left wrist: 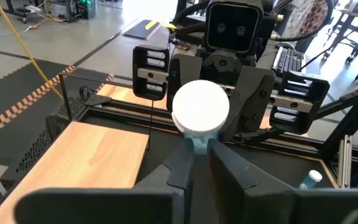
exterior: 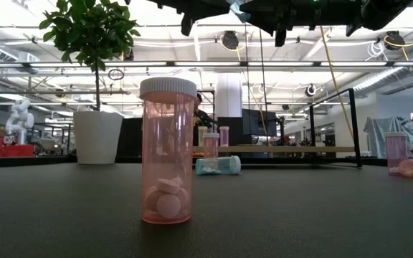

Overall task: Pick and place medicine bottles onto shelf by color
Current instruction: Put the bottom left blue pill bottle on the shelf

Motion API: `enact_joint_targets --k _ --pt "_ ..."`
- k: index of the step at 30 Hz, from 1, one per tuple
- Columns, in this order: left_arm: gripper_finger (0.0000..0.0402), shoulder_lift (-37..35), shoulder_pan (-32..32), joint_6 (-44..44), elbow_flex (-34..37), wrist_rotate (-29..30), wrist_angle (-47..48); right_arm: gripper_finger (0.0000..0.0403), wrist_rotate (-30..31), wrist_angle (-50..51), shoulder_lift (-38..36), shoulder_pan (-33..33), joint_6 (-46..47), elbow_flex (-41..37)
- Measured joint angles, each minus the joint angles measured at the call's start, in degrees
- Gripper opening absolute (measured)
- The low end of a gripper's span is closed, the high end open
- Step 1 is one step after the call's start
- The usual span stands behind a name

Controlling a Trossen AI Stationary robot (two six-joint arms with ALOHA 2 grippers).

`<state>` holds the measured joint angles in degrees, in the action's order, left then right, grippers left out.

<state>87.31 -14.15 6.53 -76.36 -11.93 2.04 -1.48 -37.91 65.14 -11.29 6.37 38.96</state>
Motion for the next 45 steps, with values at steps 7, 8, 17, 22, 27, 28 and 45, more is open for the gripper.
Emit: enact_joint_targets --k 7,8,17,22,27,28,45 --pt "0.0075 0.0 0.0 0.0 0.0 -0.2 0.0 0.0098 -0.2 0.3 0.0 0.0 0.0 0.0" --pt "0.0094 0.0 -0.1 0.2 0.0 -0.2 0.0 0.0098 -0.3 0.3 0.0 0.0 0.0 0.0" --pt "0.0261 0.0 0.4 0.9 0.0 -0.3 -2.4 0.0098 -1.9 0.8 0.0 0.0 -1.3 0.0" --pt "0.0272 0.0 0.8 -1.5 0.0 -0.5 -2.5 0.0098 -3.7 2.8 0.0 0.0 -2.1 0.0" --pt "0.0244 0.8 1.4 -2.2 0.0 -0.6 -2.7 0.0098 -4.7 3.0 0.0 0.0 -2.6 0.0" --pt "0.0236 0.9 1.5 -2.5 0.0 -0.6 -2.5 0.0098 -4.7 3.1 0.0 0.0 -2.6 0.0" --pt "0.0149 1.3 1.1 -3.6 0.0 -3.3 -3.6 0.0098 -4.6 3.1 0.0 0.0 -2.6 0.0"
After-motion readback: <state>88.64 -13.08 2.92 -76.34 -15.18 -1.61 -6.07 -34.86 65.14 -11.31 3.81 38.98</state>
